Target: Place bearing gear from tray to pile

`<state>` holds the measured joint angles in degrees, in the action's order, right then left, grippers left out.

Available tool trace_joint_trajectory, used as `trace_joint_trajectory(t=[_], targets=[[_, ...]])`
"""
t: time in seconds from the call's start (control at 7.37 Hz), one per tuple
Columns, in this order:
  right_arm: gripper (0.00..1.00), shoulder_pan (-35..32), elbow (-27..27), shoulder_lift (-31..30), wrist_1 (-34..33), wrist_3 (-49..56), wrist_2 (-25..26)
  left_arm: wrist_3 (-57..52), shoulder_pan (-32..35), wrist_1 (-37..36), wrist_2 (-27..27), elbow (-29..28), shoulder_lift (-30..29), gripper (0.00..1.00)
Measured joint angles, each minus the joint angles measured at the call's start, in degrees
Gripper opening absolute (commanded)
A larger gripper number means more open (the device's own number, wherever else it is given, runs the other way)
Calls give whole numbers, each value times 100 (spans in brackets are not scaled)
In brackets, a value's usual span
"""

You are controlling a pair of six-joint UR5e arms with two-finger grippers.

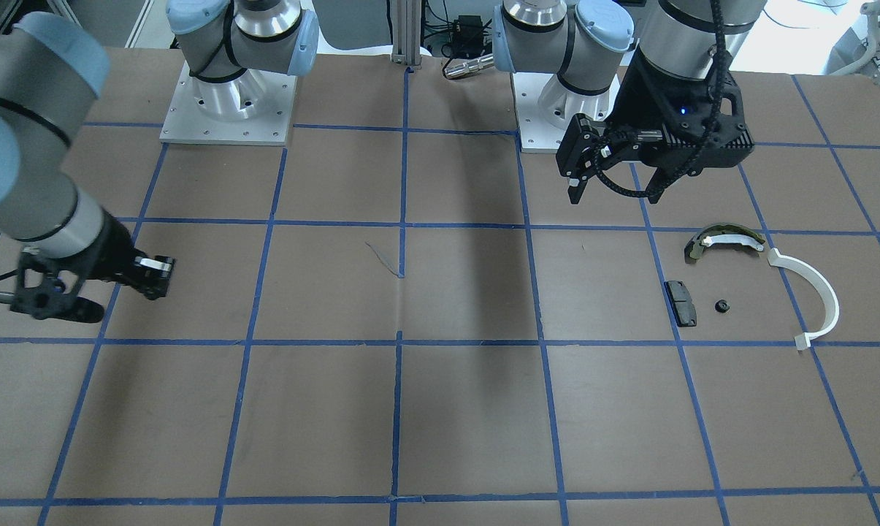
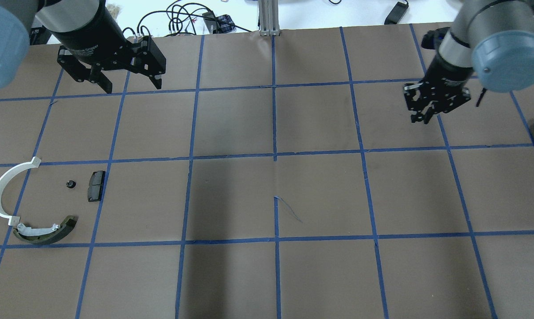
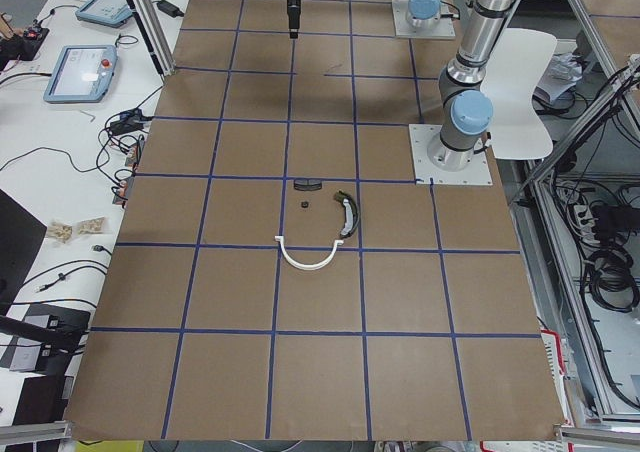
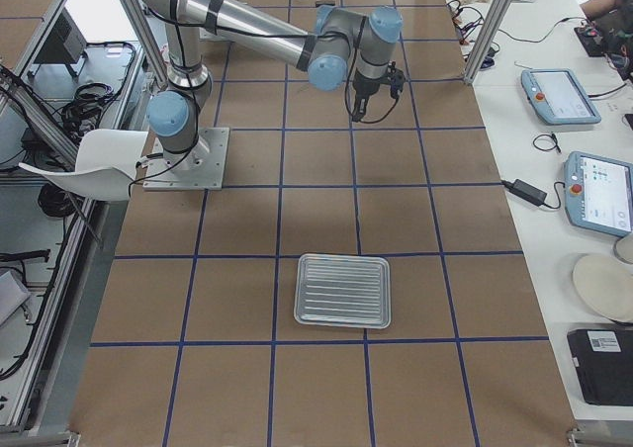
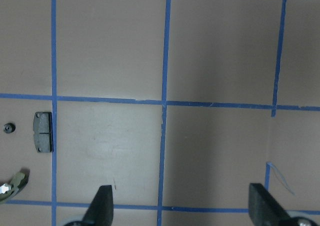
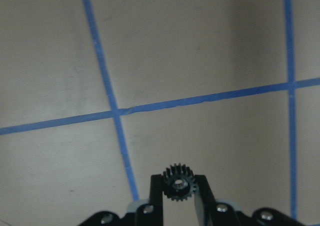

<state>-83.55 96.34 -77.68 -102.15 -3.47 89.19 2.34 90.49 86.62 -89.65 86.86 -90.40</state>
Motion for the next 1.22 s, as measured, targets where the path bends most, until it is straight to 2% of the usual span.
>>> trace_joint_trajectory(t=[0.41, 0.81, 1.22], targets=[[0, -1554, 48, 428, -650, -2106, -258, -88, -42, -103, 17, 106, 121, 100], [0, -2477, 49, 1046, -1412, -2863, -491, -93, -42, -101, 16, 121, 132, 100], [1, -2881, 83, 1481, -1805, -3072, -813, -85, -30, -80, -4, 81, 72, 100]])
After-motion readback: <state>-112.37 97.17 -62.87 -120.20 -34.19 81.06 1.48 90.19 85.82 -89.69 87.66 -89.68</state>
